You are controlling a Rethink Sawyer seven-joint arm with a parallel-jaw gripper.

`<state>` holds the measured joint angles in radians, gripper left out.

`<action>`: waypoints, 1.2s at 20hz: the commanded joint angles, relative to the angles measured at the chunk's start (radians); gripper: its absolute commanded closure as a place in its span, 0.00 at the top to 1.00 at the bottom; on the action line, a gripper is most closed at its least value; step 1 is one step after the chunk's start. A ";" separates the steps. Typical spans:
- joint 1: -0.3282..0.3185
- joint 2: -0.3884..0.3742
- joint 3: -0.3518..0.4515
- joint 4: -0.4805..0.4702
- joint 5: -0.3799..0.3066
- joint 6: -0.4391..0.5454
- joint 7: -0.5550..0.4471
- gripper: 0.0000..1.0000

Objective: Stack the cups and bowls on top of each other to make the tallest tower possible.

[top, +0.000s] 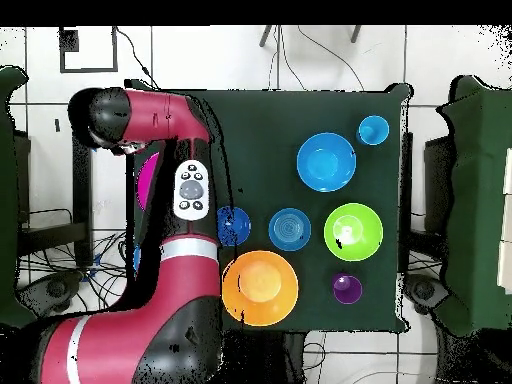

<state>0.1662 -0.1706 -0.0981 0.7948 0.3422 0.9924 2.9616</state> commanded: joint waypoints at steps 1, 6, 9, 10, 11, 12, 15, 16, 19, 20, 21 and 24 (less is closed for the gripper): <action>-0.004 0.235 -0.089 -0.350 0.103 0.186 0.560 1.00; 0.008 0.311 -0.106 -0.389 0.124 0.110 0.609 1.00; 0.008 0.341 -0.110 -0.420 0.123 0.097 0.572 1.00; 0.008 0.339 -0.106 -0.407 0.119 0.074 0.559 1.00; 0.012 0.332 -0.099 -0.383 0.115 0.051 0.549 1.00; 0.017 0.318 -0.089 -0.351 0.110 0.022 0.538 1.00; 0.020 0.290 -0.092 -0.302 0.089 0.034 0.468 1.00; 0.020 0.281 -0.098 -0.289 0.078 0.058 0.441 1.00; 0.031 0.238 -0.100 -0.209 0.056 0.041 0.387 1.00; 0.036 0.228 -0.095 -0.182 0.054 0.015 0.383 1.00; 0.037 0.217 -0.088 -0.152 0.050 -0.001 0.364 1.00; 0.033 0.175 -0.073 -0.070 0.024 -0.004 0.253 1.00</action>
<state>0.1989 0.0803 -0.2324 0.5371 0.4485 1.0497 3.3749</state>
